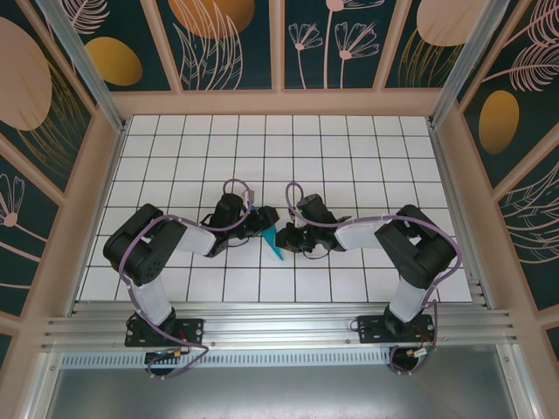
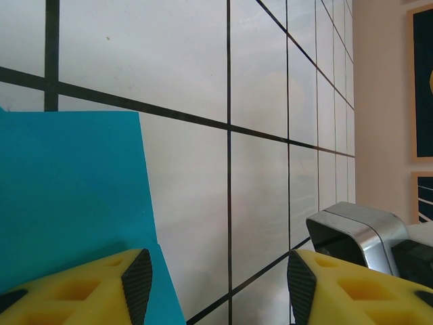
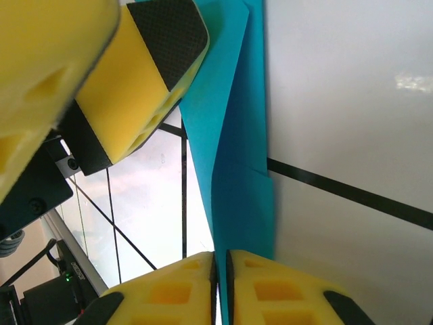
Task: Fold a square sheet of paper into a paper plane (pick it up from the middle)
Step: Fold the wing for the fifth time at the center of the table.
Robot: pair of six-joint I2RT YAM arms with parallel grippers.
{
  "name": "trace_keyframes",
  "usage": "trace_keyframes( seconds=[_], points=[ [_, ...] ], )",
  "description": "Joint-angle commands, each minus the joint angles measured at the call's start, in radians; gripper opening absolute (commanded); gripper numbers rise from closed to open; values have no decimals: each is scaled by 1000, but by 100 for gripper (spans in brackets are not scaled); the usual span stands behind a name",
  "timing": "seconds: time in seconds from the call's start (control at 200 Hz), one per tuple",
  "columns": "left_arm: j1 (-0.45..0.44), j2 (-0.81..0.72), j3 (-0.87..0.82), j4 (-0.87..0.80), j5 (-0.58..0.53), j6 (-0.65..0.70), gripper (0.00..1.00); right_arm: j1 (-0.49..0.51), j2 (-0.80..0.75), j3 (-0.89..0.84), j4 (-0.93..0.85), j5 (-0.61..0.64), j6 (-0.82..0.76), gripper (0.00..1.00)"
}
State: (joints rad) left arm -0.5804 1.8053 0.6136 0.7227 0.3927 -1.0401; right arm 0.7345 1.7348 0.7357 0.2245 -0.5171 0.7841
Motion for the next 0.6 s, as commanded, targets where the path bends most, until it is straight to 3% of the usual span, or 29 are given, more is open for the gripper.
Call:
trace_keyframes(
  seconds=[0.0, 0.125, 0.591],
  points=[
    [5, 45, -9, -78, -15, 31, 58, -2, 6, -13, -1, -12, 0, 10],
    [6, 45, -9, -80, -14, 32, 58, -1, 14, -23, -5, -15, -7, 6],
    [6, 60, -6, -79, -9, 9, 59, 0, 61, -57, -7, -65, -53, 6]
  ],
)
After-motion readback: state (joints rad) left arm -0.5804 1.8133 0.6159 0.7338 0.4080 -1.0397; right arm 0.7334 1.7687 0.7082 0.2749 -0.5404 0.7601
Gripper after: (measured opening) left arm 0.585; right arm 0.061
